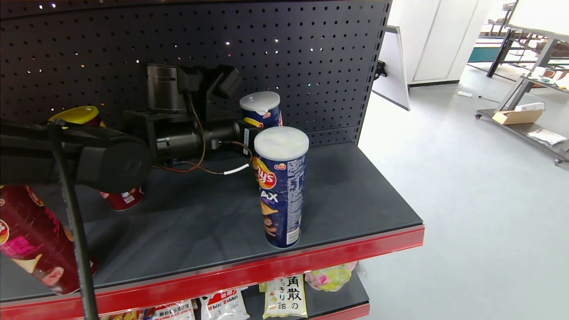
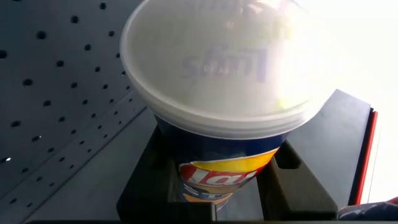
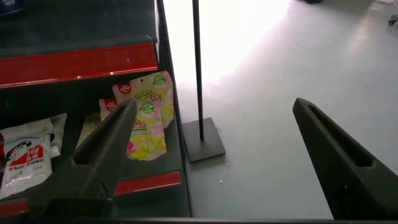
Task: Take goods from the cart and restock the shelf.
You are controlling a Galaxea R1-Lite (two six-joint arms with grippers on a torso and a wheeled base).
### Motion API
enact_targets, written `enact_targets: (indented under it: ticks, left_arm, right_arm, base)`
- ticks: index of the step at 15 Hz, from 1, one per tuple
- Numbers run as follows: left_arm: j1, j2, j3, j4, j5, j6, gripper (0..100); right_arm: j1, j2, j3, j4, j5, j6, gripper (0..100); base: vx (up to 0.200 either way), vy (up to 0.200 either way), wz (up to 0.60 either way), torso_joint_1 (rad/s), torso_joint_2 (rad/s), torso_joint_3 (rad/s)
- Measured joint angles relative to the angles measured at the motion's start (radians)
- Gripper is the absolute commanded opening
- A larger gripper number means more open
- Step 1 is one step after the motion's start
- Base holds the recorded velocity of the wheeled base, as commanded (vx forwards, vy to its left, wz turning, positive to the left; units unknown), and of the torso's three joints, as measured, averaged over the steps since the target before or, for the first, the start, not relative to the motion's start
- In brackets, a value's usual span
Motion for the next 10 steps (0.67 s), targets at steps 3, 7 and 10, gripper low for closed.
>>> enact_targets:
  ticks: [3,7,10]
  left_arm:
    - [0.001,0.009,-0.003,-0.003,0.0,0.001,0]
    - [0.0,0.019,-0.018,-0.001,0.0,0.032,0]
    - [-0.002,0.024,-0.02,0.0,-0.001,0.036,0]
  right_arm:
    - [0.0,0.0,0.0,0.0,0.0,0.0,100]
    - [0.0,0.0,0.0,0.0,0.0,0.0,100]
    - [0.0,0.0,0.0,0.0,0.0,0.0,100]
  base:
    - [0.0,0.0,0.0,0.0,0.0,0.0]
    - [0.0,0.0,0.0,0.0,0.0,0.0]
    - [0.0,0.0,0.0,0.0,0.0,0.0]
